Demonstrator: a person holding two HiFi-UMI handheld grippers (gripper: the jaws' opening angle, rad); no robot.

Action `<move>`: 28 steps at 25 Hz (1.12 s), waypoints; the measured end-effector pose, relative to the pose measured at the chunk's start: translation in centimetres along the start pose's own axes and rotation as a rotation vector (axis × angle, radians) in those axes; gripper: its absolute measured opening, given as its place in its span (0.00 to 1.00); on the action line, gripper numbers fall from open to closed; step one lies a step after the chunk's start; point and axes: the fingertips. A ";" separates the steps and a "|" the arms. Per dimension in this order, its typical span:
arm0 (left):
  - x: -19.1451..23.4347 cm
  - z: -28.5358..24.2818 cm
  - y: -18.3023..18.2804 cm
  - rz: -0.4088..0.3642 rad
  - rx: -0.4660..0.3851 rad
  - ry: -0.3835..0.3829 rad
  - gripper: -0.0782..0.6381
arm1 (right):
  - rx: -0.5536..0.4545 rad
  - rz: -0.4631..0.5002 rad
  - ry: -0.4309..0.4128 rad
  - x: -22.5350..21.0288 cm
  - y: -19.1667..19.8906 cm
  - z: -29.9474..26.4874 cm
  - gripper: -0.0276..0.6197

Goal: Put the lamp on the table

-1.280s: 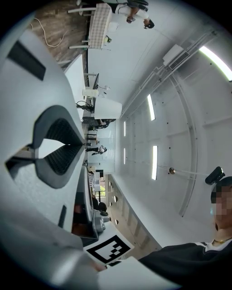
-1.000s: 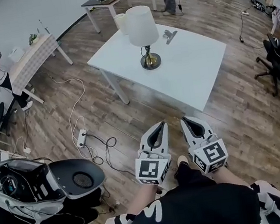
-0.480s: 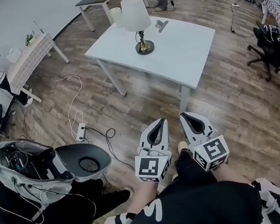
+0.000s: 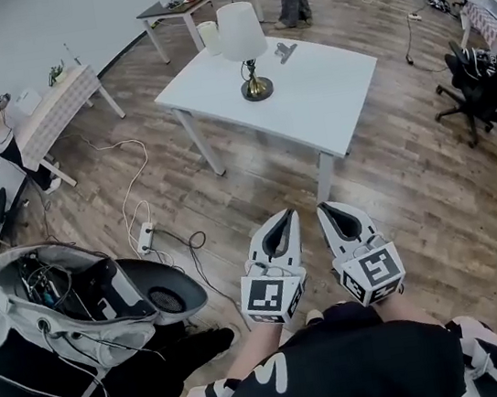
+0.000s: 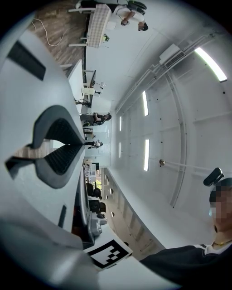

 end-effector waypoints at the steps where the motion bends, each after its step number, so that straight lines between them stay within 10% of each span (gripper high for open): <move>1: -0.2 0.1 -0.1 0.001 -0.003 0.001 0.12 | -0.004 0.004 0.000 0.0 -0.2 0.2 0.07; 28: -2.3 1.2 1.1 0.009 0.009 0.023 0.12 | 0.007 0.026 0.002 0.8 0.9 2.5 0.07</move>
Point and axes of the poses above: the fingertips, and each gripper's own axes: z backward along the fingers, x to its left, y out of its underside, and after that the axes turned 7 degrees about -x, right-handed
